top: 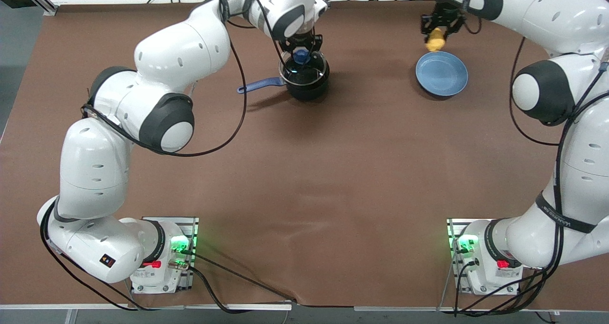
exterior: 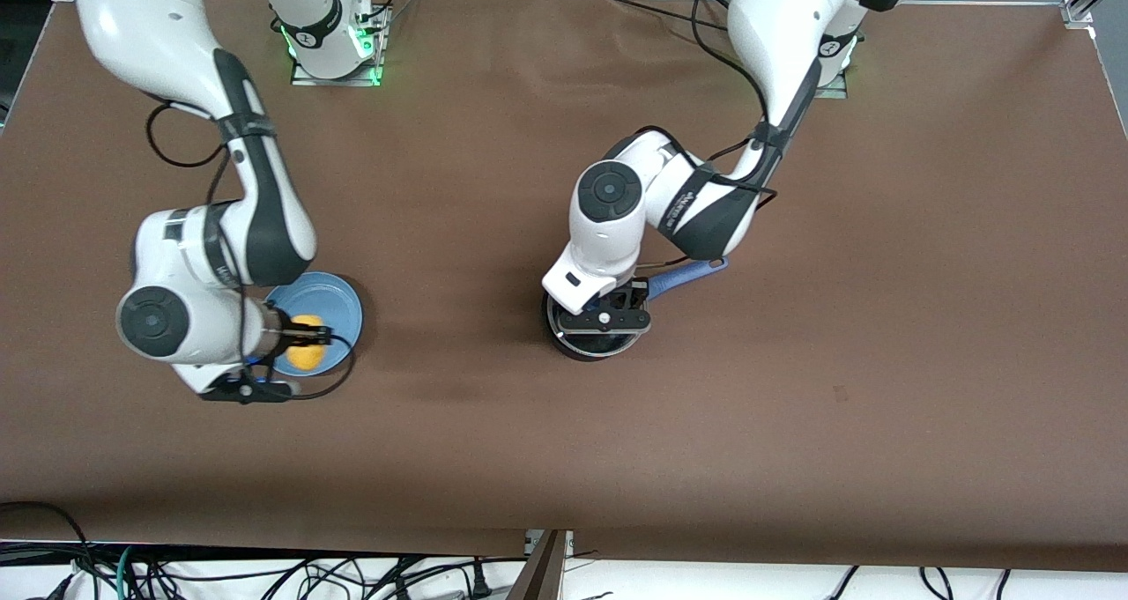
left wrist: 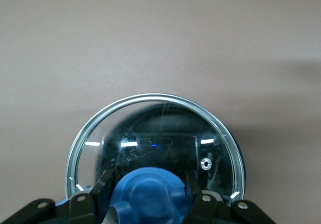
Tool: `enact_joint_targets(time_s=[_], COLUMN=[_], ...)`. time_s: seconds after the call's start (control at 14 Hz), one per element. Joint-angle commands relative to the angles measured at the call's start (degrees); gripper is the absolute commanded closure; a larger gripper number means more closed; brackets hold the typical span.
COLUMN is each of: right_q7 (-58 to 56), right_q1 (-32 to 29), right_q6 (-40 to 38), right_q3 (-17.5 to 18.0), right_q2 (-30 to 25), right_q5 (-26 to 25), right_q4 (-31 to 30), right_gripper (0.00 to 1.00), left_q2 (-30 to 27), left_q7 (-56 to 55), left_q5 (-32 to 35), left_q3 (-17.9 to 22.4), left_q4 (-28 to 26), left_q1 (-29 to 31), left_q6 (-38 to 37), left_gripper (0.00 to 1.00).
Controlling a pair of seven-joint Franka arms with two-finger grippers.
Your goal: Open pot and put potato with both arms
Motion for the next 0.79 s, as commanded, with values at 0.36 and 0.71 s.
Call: enact_joint_targets(time_s=[0.36,0.71], right_q7=[29.83,44.63], right_q1=[8.08,15.55], right_q6=[11.86,30.77], right_q3=[7.15,10.34], right_q2=[3.16,8.17], right_q5=[15.80,15.98], right_q4=[2.99,3.00], right_gripper=[0.72,0.65], left_q2=[-13.88,-18.82], left_q7=[35.48,58.96], left_q5=[-6.18,-7.57], left_q3=[0.92,8.99], left_q4=[-10.59,-19.13], left_q1=[17.15,23.32], left_q6=[-7.29,-7.12], left_gripper=[0.47,0.47])
